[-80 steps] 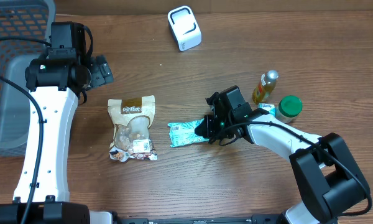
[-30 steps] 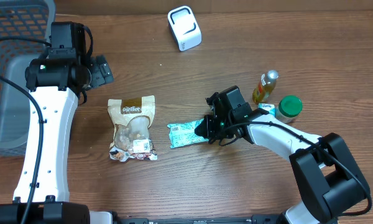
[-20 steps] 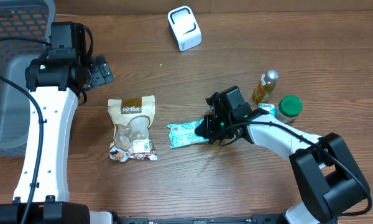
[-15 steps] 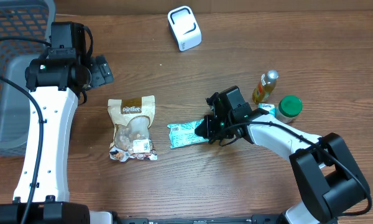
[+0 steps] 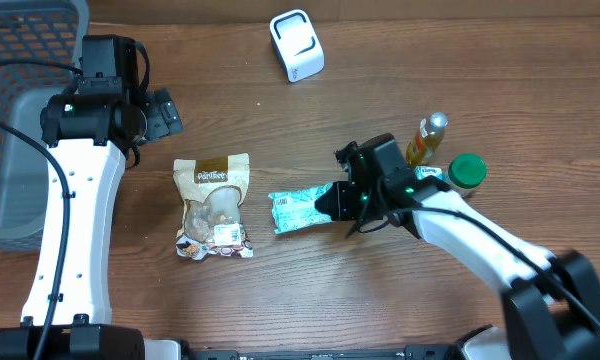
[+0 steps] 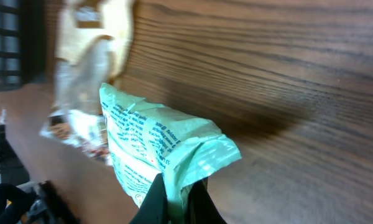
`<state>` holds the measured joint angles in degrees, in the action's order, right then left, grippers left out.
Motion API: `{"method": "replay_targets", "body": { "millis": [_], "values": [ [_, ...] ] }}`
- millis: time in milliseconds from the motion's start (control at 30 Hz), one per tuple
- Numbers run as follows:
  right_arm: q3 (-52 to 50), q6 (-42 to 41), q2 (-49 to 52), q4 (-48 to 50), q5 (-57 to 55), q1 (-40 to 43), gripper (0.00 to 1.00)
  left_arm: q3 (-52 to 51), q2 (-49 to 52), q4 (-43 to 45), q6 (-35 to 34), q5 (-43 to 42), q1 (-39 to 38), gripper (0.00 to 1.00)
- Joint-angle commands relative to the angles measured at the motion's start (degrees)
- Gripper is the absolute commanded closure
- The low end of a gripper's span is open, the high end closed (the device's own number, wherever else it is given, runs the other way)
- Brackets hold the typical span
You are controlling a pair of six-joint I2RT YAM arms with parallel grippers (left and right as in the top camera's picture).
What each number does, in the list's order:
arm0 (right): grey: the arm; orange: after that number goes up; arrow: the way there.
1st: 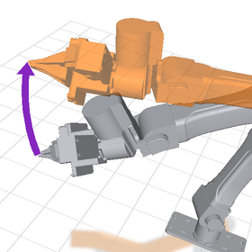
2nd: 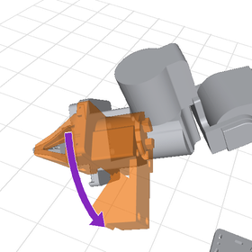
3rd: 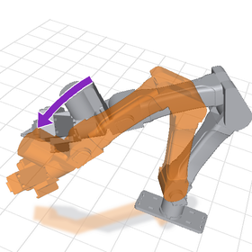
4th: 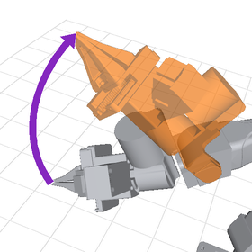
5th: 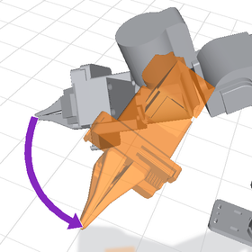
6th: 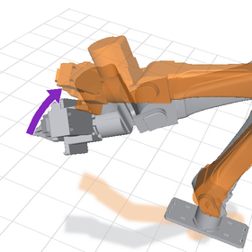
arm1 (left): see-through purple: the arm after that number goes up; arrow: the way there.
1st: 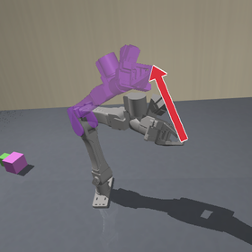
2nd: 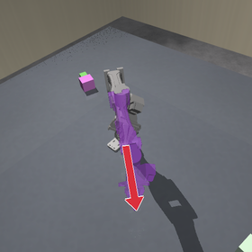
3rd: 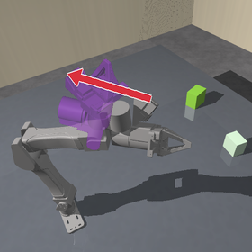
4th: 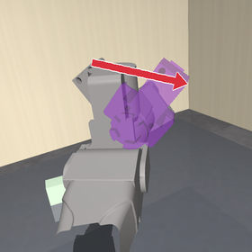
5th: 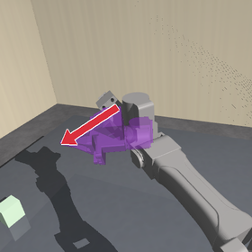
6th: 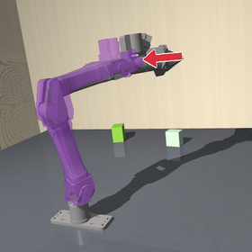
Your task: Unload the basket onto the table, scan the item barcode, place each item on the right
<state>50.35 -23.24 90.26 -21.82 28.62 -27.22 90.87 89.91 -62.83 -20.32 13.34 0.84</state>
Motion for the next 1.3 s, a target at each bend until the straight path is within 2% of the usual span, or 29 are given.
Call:
{"method": "replay_targets", "body": {
  "millis": [0,267,367,633,1267],
  "values": [
    [-0.02,1.27,-7.54,-2.23,2.03,2.32,0.96,0.26,-0.20,0.04,1.49,0.55,-0.11,0.00],
    [-0.02,1.27,-18.97,-11.47,9.07,11.26,0.96,0.26,-0.20,0.04,1.51,0.55,-0.11,0.01],
    [-0.02,1.44,-21.03,-15.91,9.57,11.87,0.96,0.26,-0.20,0.04,1.49,0.55,-0.11,0.00],
    [-0.02,8.33,-22.08,-23.89,15.47,11.80,0.96,0.26,-0.20,0.04,1.51,0.55,-0.11,0.00],
    [-0.04,10.05,-22.05,-25.00,16.04,11.80,0.96,0.26,-0.20,0.04,1.49,0.55,-0.11,0.00]
  ]
}}
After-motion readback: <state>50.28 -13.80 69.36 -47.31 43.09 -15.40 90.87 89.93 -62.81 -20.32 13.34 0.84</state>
